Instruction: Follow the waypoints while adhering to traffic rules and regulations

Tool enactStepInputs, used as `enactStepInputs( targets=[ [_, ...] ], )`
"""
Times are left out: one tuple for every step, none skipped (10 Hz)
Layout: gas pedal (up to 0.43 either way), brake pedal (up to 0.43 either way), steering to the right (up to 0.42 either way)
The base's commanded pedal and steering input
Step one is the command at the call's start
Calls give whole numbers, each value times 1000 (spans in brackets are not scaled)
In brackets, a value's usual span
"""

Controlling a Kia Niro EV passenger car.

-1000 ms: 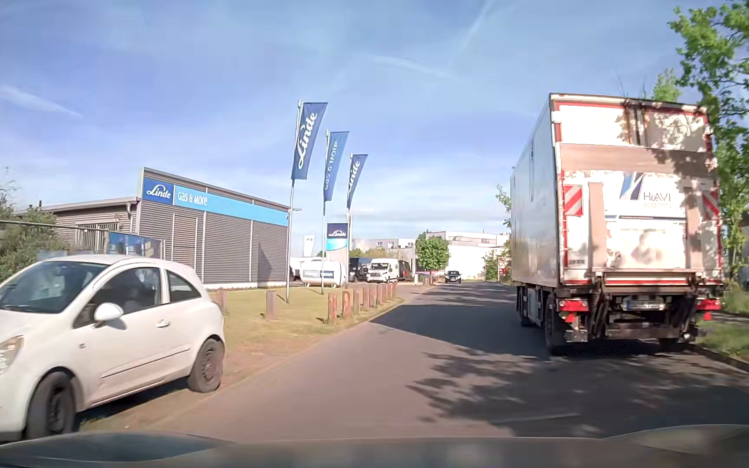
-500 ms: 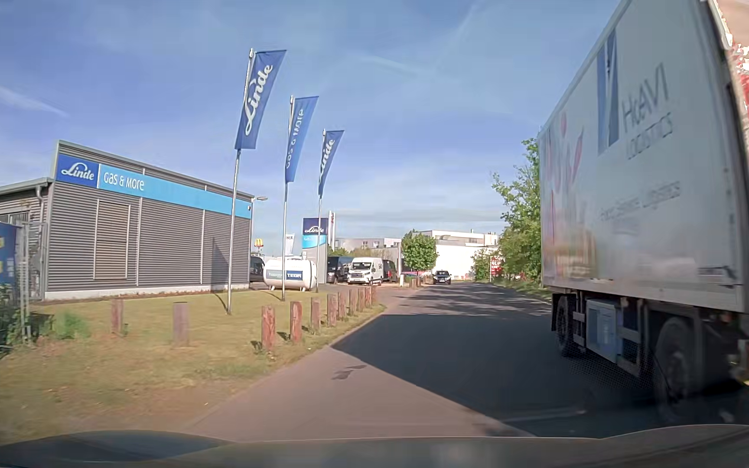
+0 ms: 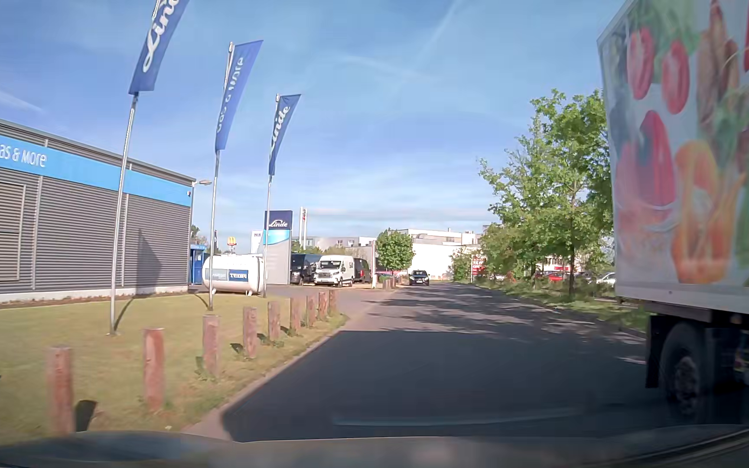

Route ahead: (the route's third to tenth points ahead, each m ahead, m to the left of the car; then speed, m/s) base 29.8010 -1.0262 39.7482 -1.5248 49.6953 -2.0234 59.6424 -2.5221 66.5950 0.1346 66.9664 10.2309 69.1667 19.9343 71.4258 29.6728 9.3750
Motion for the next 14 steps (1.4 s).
enactStepInputs(
  targets=[
    [0, 128, 70],
    [0, 140, 76],
    [0, 140, 80],
    [0, 140, 81],
    [0, 128, 82],
    [0, 134, 85],
    [0, 140, 85],
    [0, 146, 85],
    [0, 152, 85],
    [0, 159, 79],
    [0, 146, 69],
    [0, 122, 54],
    [0, 98, 36],
    [0, 91, 22]
  ],
)
